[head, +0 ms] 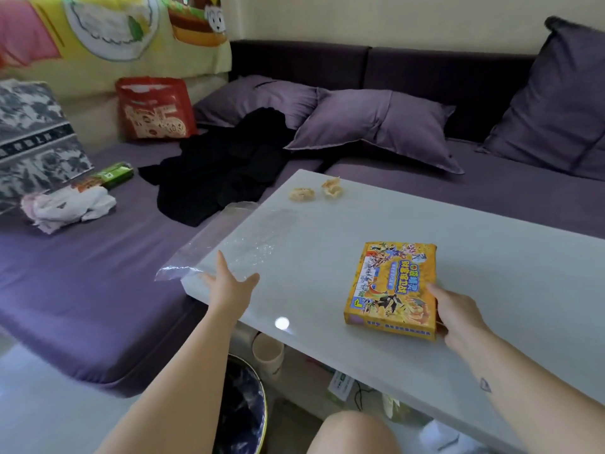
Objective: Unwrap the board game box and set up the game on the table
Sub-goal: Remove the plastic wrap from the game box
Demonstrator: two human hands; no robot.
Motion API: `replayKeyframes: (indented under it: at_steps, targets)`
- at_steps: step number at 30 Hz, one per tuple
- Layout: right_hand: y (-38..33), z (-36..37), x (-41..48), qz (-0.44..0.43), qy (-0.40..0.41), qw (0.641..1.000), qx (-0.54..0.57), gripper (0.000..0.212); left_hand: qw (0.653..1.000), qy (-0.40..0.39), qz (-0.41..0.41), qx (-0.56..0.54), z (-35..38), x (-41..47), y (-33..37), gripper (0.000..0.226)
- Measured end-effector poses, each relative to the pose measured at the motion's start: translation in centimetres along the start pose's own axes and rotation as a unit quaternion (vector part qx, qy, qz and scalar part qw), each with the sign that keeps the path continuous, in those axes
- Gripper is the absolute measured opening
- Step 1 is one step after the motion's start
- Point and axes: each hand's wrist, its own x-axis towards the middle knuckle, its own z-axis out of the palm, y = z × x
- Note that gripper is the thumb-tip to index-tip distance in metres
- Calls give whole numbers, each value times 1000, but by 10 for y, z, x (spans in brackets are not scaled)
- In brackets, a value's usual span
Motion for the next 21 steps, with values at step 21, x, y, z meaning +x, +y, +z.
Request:
replayKeyframes:
  at_steps: [21]
  targets:
    - [-14, -44, 42, -108, -78, 956, -262, 33, 873, -69, 147, 461, 53, 14, 6, 51]
